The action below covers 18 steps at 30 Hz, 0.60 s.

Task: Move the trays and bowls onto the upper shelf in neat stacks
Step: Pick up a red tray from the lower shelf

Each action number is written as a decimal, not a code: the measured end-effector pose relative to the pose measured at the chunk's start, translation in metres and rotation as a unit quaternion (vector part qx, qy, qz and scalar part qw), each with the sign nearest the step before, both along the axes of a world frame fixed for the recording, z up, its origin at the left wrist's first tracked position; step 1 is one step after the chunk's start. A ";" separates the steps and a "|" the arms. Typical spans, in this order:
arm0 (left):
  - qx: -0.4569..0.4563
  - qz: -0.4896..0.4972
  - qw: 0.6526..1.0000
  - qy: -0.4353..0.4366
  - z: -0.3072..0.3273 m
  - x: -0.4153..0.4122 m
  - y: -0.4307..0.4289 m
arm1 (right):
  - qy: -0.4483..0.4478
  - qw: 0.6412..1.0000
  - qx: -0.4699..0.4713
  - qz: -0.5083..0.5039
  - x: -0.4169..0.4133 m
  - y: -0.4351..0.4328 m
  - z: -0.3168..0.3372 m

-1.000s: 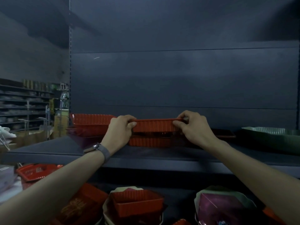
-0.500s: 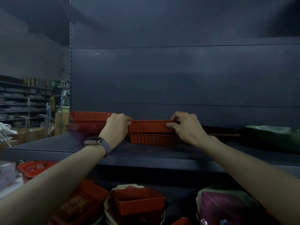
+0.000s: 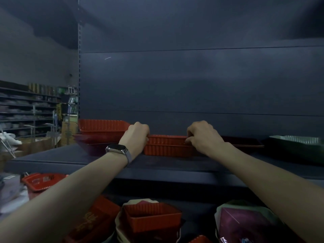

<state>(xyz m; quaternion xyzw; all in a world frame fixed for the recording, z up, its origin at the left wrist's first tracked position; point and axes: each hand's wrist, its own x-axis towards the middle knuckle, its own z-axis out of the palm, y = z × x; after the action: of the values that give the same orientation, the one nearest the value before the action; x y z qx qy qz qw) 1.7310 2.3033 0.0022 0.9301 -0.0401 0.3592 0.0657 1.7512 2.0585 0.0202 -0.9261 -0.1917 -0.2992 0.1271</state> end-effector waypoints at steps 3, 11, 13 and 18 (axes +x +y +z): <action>0.021 0.013 0.999 0.021 -0.005 0.003 0.001 | 0.006 1.000 0.001 0.007 0.001 -0.001 -0.004; 0.078 0.008 0.995 0.066 -0.008 -0.003 0.004 | 0.002 0.999 -0.033 0.006 0.006 -0.007 -0.014; 0.077 0.008 0.995 0.070 -0.009 -0.006 0.001 | 0.002 0.999 -0.046 0.006 0.006 -0.009 -0.014; 0.043 0.019 0.997 0.068 -0.010 -0.011 -0.007 | -0.006 0.999 -0.052 -0.003 0.003 -0.014 -0.016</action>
<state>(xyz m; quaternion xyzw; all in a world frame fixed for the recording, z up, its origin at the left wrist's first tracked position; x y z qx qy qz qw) 1.7197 2.2963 -0.0075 0.9548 -0.0332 0.2945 0.0213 1.7544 2.0443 0.0045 -0.9303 -0.2048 -0.2946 0.0762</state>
